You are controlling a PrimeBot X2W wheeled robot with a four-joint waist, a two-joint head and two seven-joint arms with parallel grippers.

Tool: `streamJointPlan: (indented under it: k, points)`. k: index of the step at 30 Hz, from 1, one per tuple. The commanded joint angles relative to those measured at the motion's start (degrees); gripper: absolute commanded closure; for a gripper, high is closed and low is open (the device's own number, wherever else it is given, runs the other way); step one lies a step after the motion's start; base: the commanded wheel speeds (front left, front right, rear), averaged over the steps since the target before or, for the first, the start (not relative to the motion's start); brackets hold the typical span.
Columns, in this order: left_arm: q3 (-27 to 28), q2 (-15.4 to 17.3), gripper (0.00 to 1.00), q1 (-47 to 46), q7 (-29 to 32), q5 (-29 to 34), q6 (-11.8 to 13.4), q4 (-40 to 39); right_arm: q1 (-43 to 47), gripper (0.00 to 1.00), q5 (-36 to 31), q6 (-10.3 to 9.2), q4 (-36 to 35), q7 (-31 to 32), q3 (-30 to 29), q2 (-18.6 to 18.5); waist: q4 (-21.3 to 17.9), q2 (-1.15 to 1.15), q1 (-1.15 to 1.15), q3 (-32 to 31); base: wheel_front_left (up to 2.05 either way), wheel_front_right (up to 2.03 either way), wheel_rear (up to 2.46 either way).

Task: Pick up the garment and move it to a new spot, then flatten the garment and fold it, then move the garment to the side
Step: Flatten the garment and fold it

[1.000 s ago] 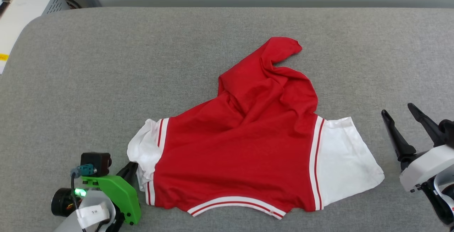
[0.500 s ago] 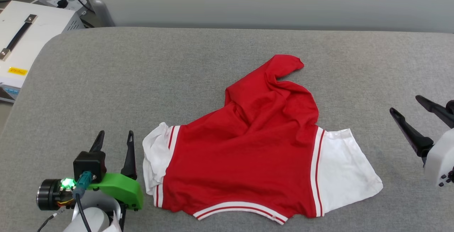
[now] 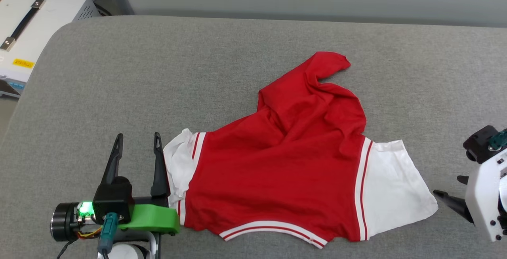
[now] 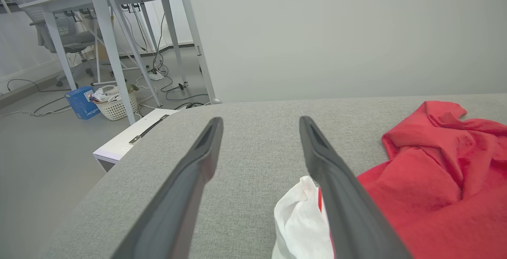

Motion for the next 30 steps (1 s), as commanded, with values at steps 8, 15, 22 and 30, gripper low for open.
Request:
streamJointPlan:
  k: [8,15,22,30]
  points:
    - [2.5,-4.2,0.0,-1.0,-0.3,3.9,-3.8,1.3,-4.4,0.0,-2.3,-0.03,11.3,-2.3,7.1,5.0,2.3,0.0,0.0,4.6,0.0,0.0,0.0]
    - [5.4,-6.4,0.0,-0.9,-0.3,6.0,-6.2,2.6,-6.4,0.53,0.3,-0.03,16.3,-6.7,15.0,7.7,2.4,0.0,0.0,4.5,0.0,0.0,0.0]
    - [7.8,-7.9,0.0,0.7,-0.3,7.5,-8.4,4.3,-12.6,1.0,1.3,-0.03,12.9,-17.4,15.5,5.9,1.5,0.0,0.0,1.2,0.0,0.0,0.0]
    - [9.6,-9.5,0.0,3.2,-0.3,8.9,-10.1,5.6,-12.9,1.0,3.8,-0.03,2.8,-23.1,9.6,2.4,0.5,0.0,0.0,-2.5,0.0,0.0,0.0]
